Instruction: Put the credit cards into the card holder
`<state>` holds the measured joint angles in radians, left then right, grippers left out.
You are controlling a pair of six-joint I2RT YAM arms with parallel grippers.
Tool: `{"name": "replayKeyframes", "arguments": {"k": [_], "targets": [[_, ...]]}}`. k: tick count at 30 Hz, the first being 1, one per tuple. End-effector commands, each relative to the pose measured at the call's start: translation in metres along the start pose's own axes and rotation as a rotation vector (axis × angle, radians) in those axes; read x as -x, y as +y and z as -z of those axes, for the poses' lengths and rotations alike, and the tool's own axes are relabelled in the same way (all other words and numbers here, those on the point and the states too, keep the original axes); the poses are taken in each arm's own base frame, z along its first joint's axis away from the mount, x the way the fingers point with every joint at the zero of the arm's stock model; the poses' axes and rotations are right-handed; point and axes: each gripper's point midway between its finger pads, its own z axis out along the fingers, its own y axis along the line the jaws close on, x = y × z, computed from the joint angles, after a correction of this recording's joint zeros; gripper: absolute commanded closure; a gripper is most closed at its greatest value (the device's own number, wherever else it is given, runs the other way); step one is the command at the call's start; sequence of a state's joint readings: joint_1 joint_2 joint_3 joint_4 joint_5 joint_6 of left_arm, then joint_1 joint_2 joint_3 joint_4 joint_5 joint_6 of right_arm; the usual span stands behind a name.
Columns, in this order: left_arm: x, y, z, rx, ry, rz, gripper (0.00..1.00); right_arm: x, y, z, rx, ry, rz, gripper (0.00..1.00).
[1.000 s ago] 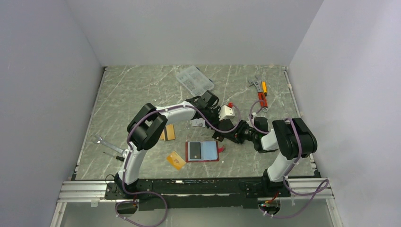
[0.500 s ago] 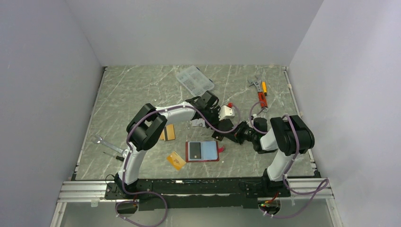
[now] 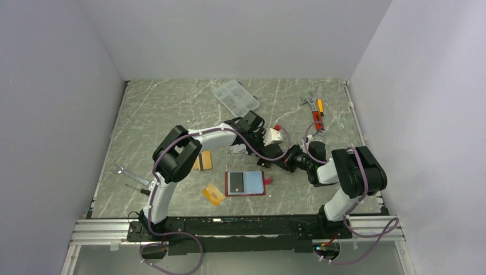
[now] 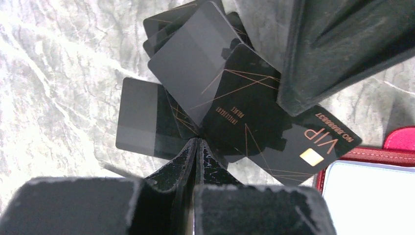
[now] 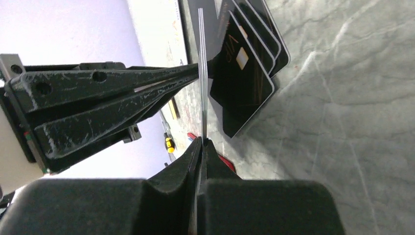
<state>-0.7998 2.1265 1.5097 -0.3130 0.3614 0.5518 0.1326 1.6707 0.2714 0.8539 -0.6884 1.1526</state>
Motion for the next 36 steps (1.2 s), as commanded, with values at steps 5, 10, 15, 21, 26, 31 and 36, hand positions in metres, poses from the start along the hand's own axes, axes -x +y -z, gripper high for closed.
{"name": "replayKeyframes", "arguments": {"k": [5,10,15,21,26,31,36], "targets": [[-0.004,0.015,0.029,0.015,0.037,0.115,0.84,0.006,0.020,0.006,0.023,-0.021,0.097,1.00],[0.027,0.042,0.081,0.041,-0.083,0.183,0.74,0.007,0.022,0.007,0.007,-0.017,0.116,1.00],[0.039,0.033,0.110,-0.007,-0.151,0.241,0.72,0.003,0.026,0.008,0.048,0.000,0.125,1.00],[0.035,0.008,0.108,-0.133,-0.167,0.320,0.01,0.009,0.035,0.007,0.050,0.019,0.173,1.00],[0.028,-0.006,0.097,-0.198,-0.170,0.357,0.01,0.024,0.046,0.011,0.063,-0.010,0.208,1.00],[0.044,-0.011,0.112,-0.283,-0.240,0.457,0.01,0.034,0.070,0.022,0.127,-0.015,0.273,1.00],[0.078,-0.010,0.154,-0.392,-0.382,0.535,0.09,0.028,0.105,0.038,0.233,0.000,0.375,1.00]]}}
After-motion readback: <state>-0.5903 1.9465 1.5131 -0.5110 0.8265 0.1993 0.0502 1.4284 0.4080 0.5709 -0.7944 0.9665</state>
